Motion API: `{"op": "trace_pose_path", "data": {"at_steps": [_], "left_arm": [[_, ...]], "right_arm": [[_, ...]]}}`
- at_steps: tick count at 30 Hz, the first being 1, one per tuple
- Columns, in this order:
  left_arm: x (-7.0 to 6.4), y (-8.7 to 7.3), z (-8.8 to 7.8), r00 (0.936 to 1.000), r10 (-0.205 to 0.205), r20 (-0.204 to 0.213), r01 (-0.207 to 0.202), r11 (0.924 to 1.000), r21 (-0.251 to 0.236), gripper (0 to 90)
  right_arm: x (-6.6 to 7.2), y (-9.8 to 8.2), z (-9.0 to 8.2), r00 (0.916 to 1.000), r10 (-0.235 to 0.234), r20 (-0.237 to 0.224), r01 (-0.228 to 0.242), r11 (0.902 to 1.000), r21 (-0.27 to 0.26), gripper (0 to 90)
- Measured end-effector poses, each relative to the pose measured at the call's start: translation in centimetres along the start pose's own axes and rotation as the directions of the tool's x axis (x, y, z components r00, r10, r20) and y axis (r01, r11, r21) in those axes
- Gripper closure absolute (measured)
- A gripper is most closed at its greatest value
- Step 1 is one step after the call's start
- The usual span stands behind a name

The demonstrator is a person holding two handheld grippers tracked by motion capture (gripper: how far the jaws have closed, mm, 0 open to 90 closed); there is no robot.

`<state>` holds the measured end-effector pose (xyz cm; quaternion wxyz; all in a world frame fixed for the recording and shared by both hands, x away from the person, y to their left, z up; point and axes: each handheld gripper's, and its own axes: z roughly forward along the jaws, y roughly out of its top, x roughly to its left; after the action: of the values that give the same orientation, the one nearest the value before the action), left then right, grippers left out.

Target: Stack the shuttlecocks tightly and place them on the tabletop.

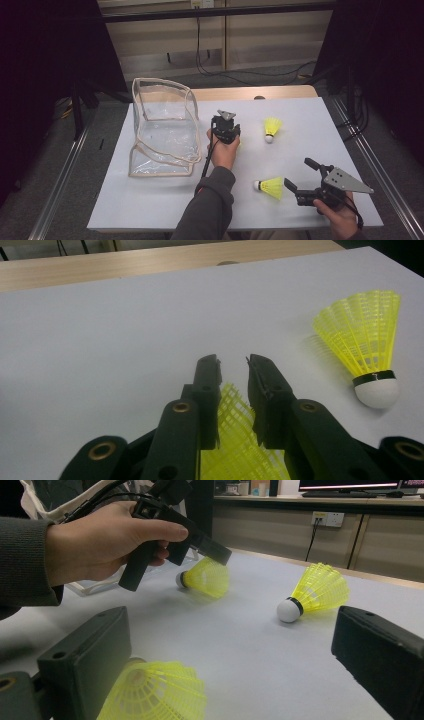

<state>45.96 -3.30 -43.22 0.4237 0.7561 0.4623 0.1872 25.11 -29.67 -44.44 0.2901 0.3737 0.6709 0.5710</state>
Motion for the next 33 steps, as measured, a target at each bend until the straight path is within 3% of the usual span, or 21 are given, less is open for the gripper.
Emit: {"op": "trace_pose_path", "data": {"at_steps": [33], "left_arm": [[0.26, 0.02, -0.19, 1.0000, 0.002, -0.002, -0.002, 1.0000, 0.005, 70.7]], "right_arm": [[0.03, -0.05, 0.10, 1.0000, 0.002, -0.006, -0.002, 1.0000, 0.003, 2.0]]}}
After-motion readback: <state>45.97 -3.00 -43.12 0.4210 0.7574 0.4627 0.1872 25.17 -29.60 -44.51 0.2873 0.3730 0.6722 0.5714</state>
